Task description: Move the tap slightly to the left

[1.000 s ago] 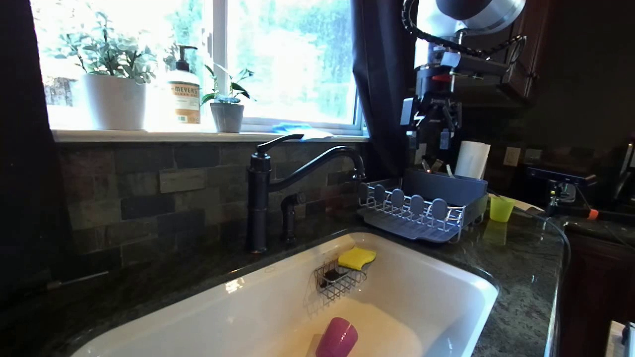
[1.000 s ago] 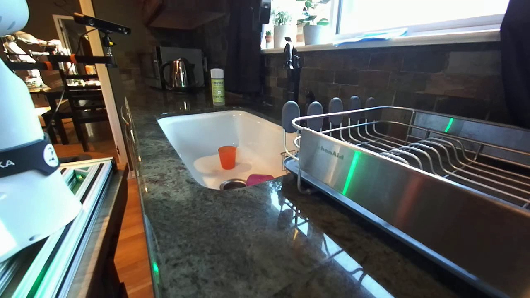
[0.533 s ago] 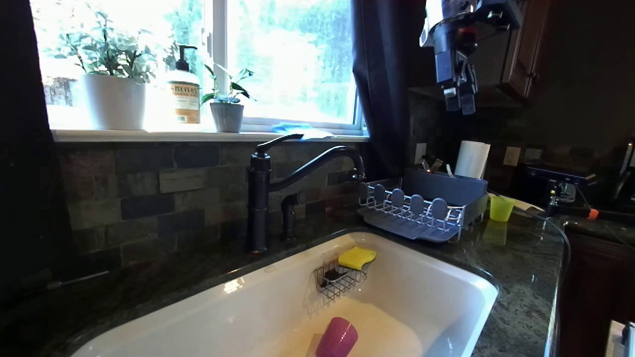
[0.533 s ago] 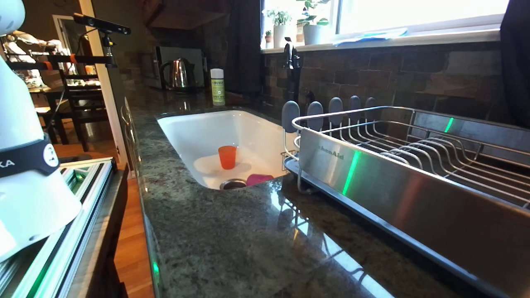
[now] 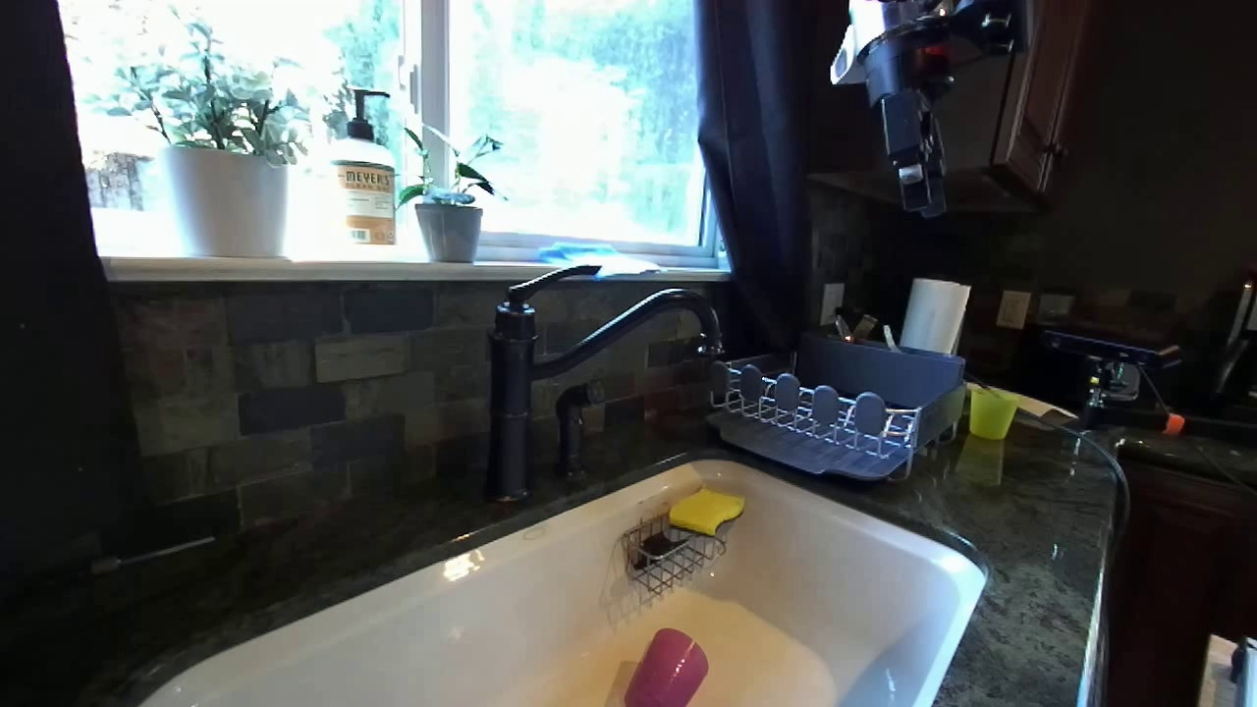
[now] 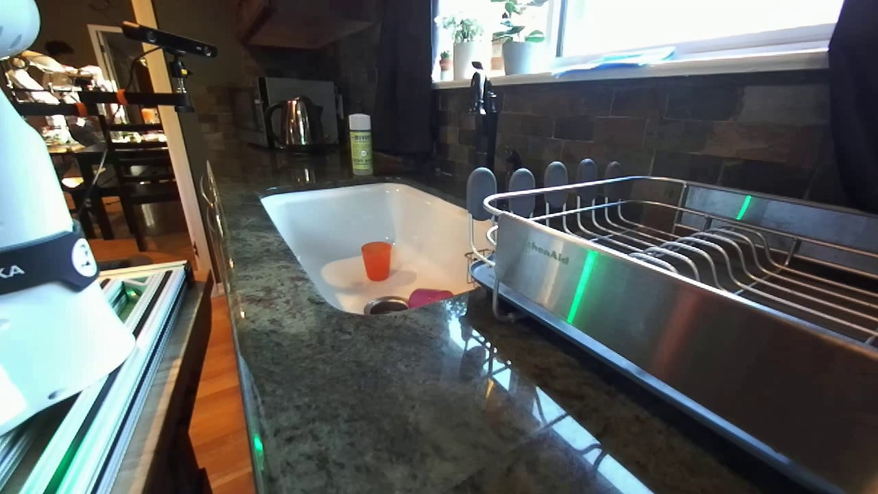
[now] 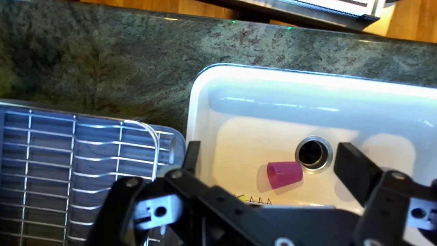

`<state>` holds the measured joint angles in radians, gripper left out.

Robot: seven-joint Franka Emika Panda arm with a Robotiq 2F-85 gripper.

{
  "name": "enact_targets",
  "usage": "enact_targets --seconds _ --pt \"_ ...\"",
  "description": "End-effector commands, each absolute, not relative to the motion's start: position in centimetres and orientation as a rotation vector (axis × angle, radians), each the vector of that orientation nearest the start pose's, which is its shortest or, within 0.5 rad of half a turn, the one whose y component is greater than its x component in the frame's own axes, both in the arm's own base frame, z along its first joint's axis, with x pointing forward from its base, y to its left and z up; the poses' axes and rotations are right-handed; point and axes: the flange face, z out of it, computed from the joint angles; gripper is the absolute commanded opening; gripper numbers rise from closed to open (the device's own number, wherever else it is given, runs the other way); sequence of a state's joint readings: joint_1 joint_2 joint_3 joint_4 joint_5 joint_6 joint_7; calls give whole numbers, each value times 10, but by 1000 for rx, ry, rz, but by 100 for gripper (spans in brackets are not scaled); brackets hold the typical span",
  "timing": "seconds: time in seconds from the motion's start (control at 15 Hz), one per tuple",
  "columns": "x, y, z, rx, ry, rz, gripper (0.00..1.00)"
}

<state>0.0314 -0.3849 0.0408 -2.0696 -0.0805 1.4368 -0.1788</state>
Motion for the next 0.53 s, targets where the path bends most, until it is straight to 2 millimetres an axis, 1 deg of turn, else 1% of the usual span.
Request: enact_targets --seconds 0.0,0.07,0.2,0.33,0.47 --pt "418 37 570 -3259 -661 356 100" --pt "434 30 569 -3272 -744 351 100" --pt "453 22 575 -3286 -924 279 100" --pt "474 13 584 -3275 -1094 157 100" --pt "496 14 588 -3239 -1241 2 100"
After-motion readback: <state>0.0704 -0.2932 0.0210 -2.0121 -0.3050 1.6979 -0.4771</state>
